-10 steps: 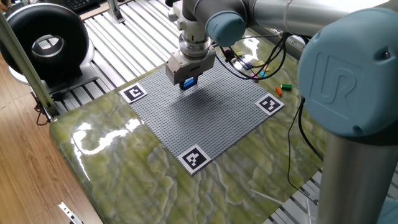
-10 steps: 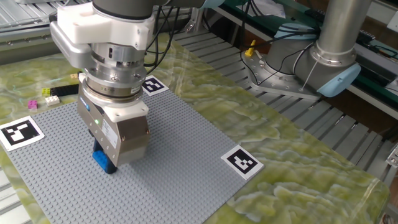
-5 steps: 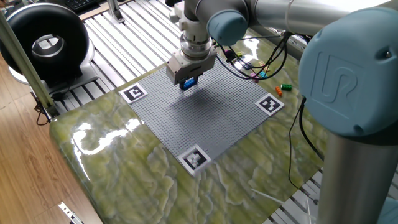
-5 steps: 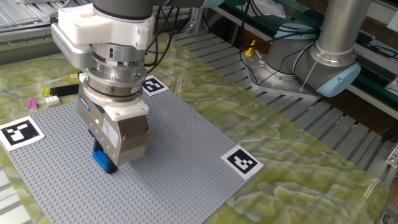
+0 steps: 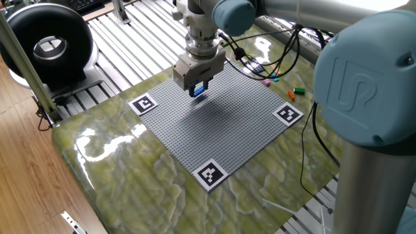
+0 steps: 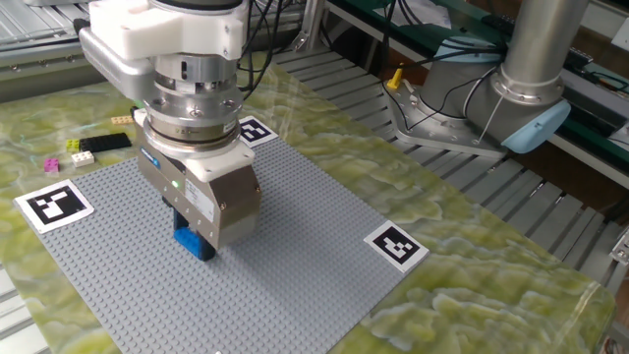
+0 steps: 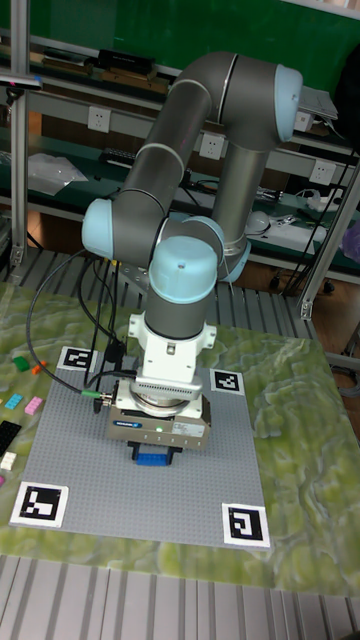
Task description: Stack small Lego blocks one on top of the other
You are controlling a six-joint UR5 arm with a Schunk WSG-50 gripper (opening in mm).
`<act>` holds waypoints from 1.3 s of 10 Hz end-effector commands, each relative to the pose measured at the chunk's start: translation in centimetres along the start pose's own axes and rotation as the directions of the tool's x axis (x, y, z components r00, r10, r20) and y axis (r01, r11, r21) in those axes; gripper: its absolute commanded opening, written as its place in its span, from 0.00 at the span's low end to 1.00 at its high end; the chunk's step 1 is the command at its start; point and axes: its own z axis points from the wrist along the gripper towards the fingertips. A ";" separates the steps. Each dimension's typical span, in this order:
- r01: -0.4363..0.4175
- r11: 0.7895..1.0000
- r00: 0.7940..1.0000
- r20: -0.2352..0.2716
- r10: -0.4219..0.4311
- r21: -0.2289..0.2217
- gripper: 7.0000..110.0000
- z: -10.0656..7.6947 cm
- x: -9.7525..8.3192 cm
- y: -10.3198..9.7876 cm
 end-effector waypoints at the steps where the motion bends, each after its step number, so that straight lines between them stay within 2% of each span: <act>1: -0.001 1.000 1.000 -0.002 0.001 0.009 0.36 -0.2 -0.2 -0.7; 3: -0.059 0.998 0.998 0.038 0.059 0.010 0.36 0.4 -1.1 -1.6; 4: -0.082 0.996 0.996 0.039 0.082 -0.018 0.15 0.5 -1.2 -1.0; 6: -0.118 0.993 0.991 0.056 0.119 -0.027 0.15 0.8 -1.8 -0.7; 7: -0.156 0.988 0.986 0.052 0.157 -0.011 0.15 1.0 -1.8 -1.0; 8: -0.170 0.985 0.984 0.057 0.170 -0.013 0.00 1.1 -2.0 -1.0; 13: -0.169 0.984 0.981 0.085 0.173 -0.055 0.00 1.1 -2.5 -0.6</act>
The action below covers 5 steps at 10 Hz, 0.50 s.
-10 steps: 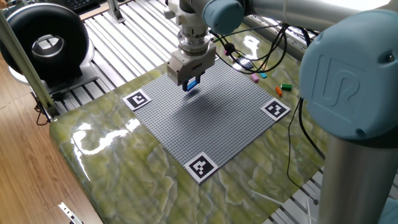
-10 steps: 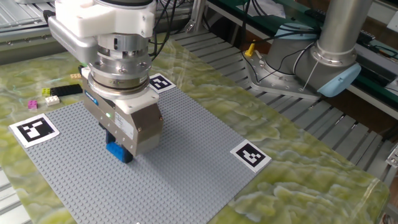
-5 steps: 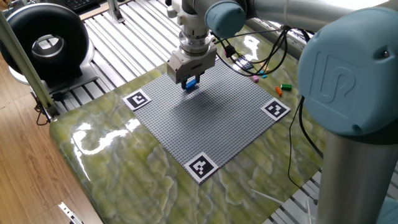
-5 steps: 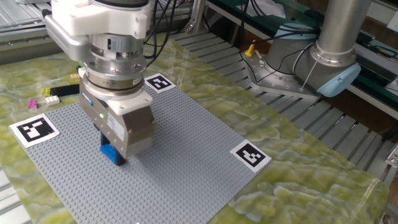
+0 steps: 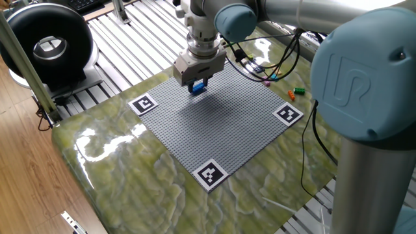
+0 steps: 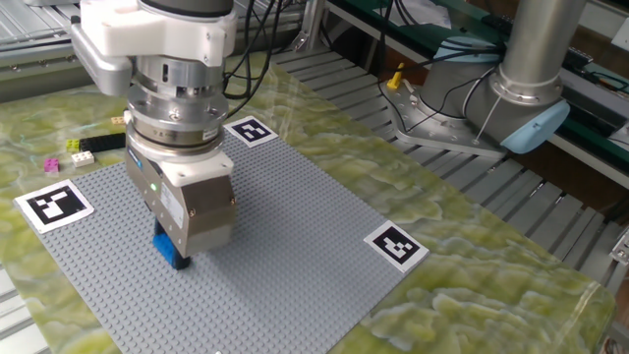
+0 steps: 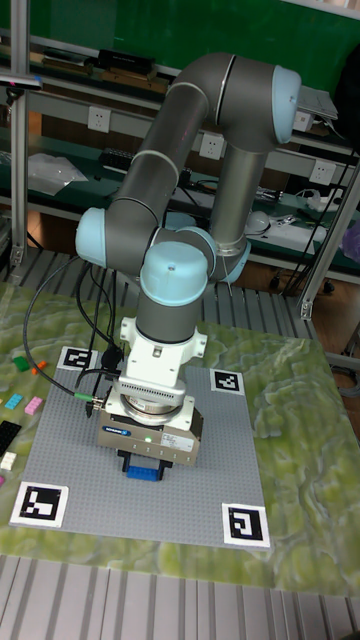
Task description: Stack small Lego blocks one on top of the other
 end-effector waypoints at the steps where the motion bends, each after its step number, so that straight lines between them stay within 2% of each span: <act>1: -0.015 1.000 1.000 0.018 0.015 -0.027 0.00 0.4 -0.4 0.1; 5: -0.010 1.000 1.000 0.007 0.010 -0.017 0.00 0.5 0.0 0.0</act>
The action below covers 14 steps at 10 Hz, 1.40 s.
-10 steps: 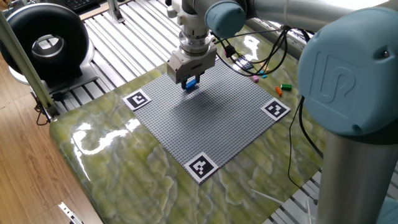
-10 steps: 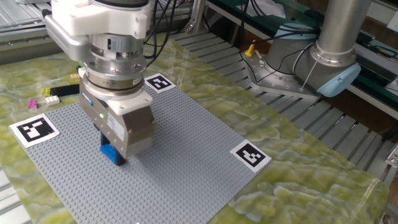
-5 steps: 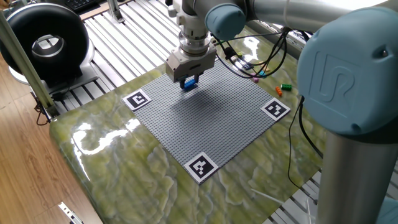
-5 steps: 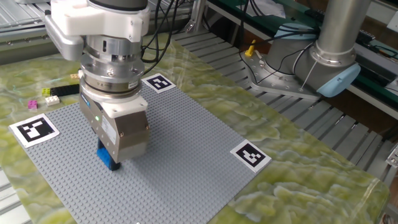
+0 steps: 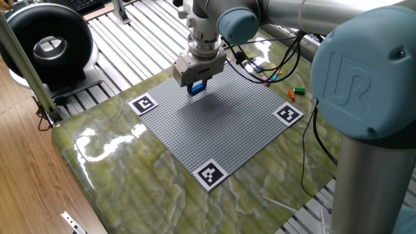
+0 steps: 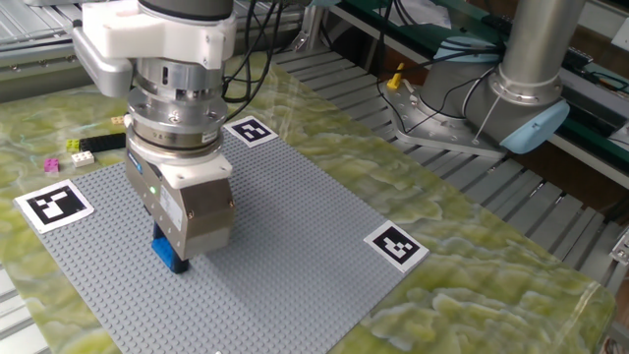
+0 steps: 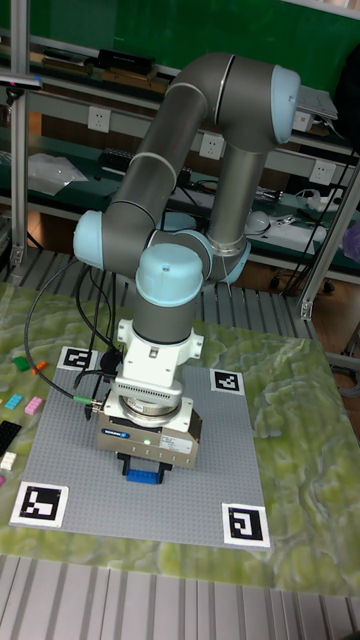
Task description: Stack small Lego blocks one on top of the other
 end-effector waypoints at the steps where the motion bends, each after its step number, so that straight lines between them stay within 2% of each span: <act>1: -0.004 1.000 1.000 -0.001 0.004 -0.007 0.00 0.0 0.0 -0.1; 6: -0.005 1.000 1.000 -0.007 0.005 0.013 0.00 -0.2 -0.3 0.5; 8: 0.011 1.000 1.000 0.000 -0.011 0.000 0.00 0.5 -0.6 0.0; 10: 0.014 1.000 1.000 -0.002 -0.014 0.001 0.00 0.4 -0.4 -0.2; 11: 0.014 1.000 1.000 -0.010 -0.014 0.000 0.00 0.0 -0.2 -0.1; 13: 0.023 1.000 0.998 -0.063 -0.023 -0.006 0.00 -1.6 1.1 0.5; 14: 0.050 0.999 0.996 -0.072 -0.051 -0.021 0.00 -1.7 1.4 0.7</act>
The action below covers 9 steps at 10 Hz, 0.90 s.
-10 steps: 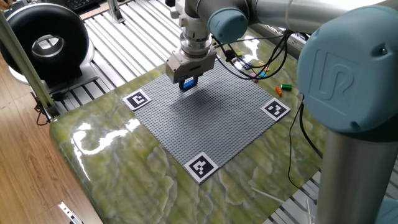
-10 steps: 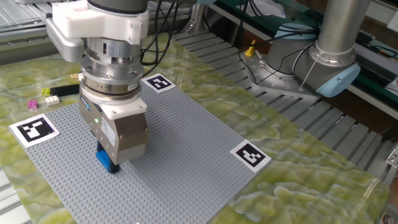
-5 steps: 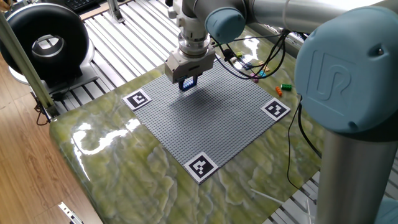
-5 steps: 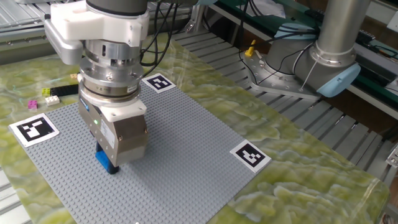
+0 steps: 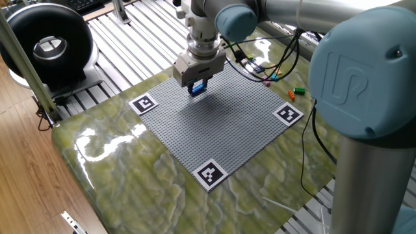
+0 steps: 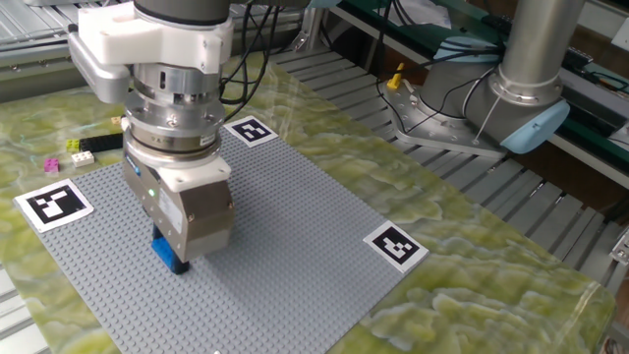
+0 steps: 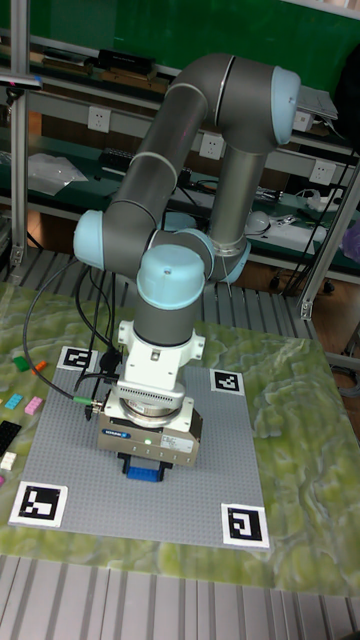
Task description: Stack small Lego blocks one on top of the other
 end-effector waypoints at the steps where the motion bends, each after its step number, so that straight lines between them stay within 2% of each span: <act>1: 0.089 0.995 0.996 -0.010 -0.089 -0.047 0.00 -0.7 0.4 0.7; 2: 0.098 0.994 0.995 0.000 -0.099 -0.036 0.36 -0.4 0.0 0.2; 4: 0.080 0.997 0.997 0.005 -0.079 -0.015 0.36 -0.5 -0.2 -0.1; 5: 0.075 0.997 0.997 0.005 -0.075 -0.009 0.15 -0.6 -0.3 -0.4; 7: 0.053 0.999 0.998 0.030 -0.053 0.009 0.15 -0.3 -1.0 -1.0; 8: 0.050 0.999 0.997 0.054 -0.051 0.007 0.15 0.0 -1.6 -0.9; 9: 0.047 0.999 0.997 0.057 -0.048 0.006 0.15 0.1 -1.7 -0.9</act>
